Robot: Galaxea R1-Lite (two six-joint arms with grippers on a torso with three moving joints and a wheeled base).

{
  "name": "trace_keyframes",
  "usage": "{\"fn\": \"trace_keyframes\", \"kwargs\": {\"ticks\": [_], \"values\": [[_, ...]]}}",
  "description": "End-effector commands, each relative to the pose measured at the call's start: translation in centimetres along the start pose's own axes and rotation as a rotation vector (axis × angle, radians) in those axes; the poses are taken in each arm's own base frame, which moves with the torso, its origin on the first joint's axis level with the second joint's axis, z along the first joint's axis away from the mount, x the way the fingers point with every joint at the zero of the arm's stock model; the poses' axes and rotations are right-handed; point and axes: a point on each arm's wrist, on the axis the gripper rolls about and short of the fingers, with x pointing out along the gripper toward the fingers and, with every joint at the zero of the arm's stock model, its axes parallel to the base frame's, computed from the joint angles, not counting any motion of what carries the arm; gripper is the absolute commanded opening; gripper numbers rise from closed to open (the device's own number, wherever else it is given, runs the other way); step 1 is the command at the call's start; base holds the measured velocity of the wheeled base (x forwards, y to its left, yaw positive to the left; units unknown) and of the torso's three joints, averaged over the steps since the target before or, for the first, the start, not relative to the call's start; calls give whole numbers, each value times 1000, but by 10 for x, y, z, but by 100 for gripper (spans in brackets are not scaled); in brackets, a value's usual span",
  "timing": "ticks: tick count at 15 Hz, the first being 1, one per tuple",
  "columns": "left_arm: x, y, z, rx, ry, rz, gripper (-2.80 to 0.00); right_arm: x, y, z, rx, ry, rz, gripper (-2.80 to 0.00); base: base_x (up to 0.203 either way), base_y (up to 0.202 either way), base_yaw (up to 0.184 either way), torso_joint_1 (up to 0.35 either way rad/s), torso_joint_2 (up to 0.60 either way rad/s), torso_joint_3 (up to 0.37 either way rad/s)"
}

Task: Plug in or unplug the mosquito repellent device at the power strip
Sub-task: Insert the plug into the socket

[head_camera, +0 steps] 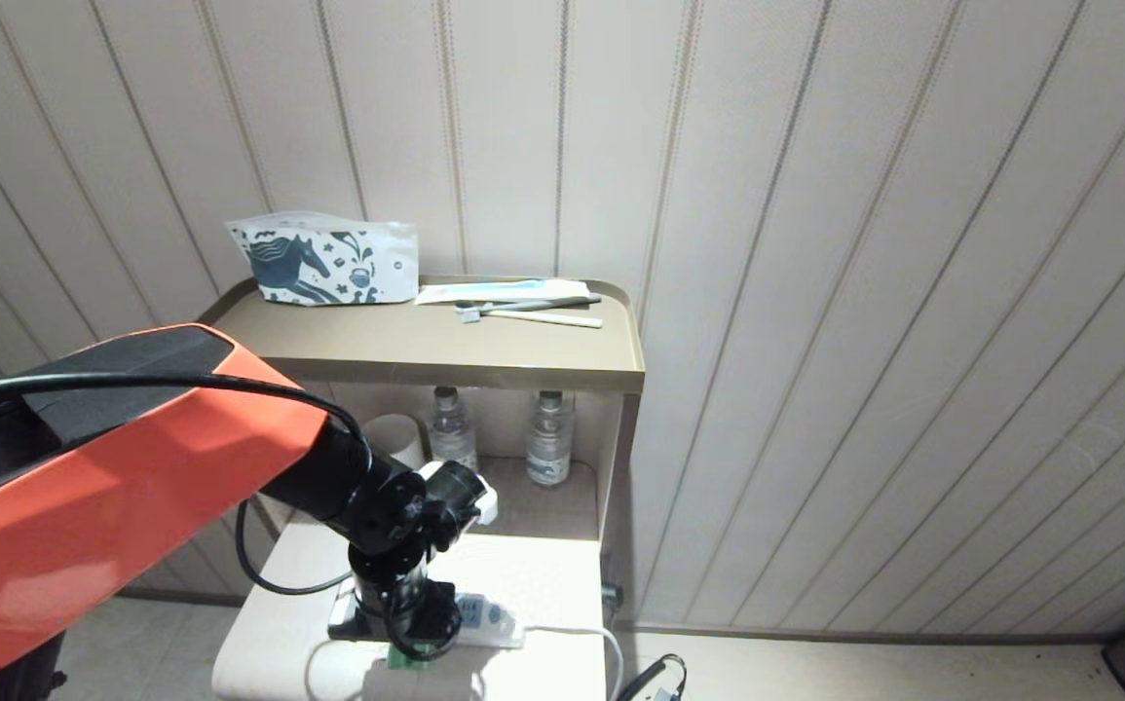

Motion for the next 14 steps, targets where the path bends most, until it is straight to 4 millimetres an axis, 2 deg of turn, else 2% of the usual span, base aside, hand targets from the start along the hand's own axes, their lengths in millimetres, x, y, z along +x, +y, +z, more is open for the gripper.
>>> {"fn": "trace_keyframes", "kwargs": {"ticks": [1,6,14], "values": [[15,-2,4,-14,-12,0,0,0,0,0,1,2,-1,-280,0,0,0,0,0,0],[29,-12,10,-35,-157,-16,0,0,0,0,1,2,0,-280,0,0,0,0,0,0],[38,-4,15,-77,-168,-14,0,0,0,0,0,2,-1,-280,0,0,0,0,0,0]]}}
